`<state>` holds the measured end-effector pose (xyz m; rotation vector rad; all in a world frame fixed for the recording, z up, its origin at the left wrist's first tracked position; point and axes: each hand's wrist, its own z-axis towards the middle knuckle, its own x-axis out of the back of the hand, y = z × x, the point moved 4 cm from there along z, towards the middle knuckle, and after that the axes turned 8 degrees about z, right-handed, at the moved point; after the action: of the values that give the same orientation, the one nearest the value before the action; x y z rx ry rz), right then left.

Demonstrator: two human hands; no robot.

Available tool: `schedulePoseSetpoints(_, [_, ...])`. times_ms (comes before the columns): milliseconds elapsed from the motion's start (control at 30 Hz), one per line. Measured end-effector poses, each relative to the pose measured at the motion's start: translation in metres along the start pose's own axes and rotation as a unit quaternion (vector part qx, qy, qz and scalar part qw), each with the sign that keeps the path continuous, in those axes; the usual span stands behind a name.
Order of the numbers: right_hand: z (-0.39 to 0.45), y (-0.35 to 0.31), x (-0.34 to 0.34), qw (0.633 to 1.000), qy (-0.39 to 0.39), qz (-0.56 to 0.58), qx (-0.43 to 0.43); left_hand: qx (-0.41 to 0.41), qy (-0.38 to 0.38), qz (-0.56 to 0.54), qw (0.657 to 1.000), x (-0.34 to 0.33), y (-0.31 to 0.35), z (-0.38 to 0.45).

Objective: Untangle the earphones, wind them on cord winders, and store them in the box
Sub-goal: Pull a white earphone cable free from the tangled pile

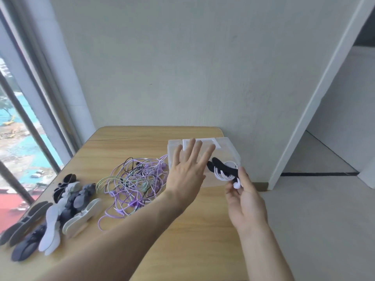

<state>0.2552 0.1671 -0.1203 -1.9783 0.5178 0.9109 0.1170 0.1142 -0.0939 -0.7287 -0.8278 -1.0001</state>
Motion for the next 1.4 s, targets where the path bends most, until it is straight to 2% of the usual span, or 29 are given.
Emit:
schedulePoseSetpoints(100, [0.003,0.004,0.000,1.000,0.012,0.006,-0.022,-0.028,0.015,0.047,0.998,-0.015,-0.007,0.005])
schedulePoseSetpoints(200, [0.008,0.007,0.004,0.999,0.034,0.006,-0.011,-0.048,0.013,0.083,0.995,-0.020,-0.010,0.007])
schedulePoseSetpoints(300, [0.009,0.008,0.002,1.000,0.021,-0.003,0.005,-0.075,0.003,0.123,0.990,-0.021,-0.011,0.004])
schedulePoseSetpoints(533, [0.010,0.009,0.004,0.999,0.022,-0.043,0.004,-0.102,0.010,0.143,0.984,-0.023,-0.014,-0.007])
schedulePoseSetpoints(600, [0.009,0.013,0.004,0.997,0.023,-0.076,0.014,-0.099,0.023,0.127,0.987,-0.019,-0.016,-0.007])
schedulePoseSetpoints(733, [0.006,0.014,0.004,0.990,0.030,-0.109,0.083,-0.034,0.048,0.014,0.998,-0.008,-0.006,-0.001])
schedulePoseSetpoints(933, [0.002,0.005,-0.001,0.987,0.010,-0.113,0.117,0.000,0.032,-0.060,0.998,0.006,-0.013,0.018])
schedulePoseSetpoints(1067, [0.002,-0.007,-0.002,0.976,-0.006,-0.133,0.169,-0.018,0.042,-0.014,0.999,0.031,-0.022,0.046])
schedulePoseSetpoints(1267, [-0.005,-0.013,-0.012,0.968,-0.025,-0.099,0.230,0.018,-0.076,0.078,0.994,0.087,-0.022,0.091])
schedulePoseSetpoints(1400, [-0.004,-0.014,-0.017,0.945,-0.023,-0.125,0.301,0.068,-0.110,-0.004,0.992,0.089,-0.032,0.117])
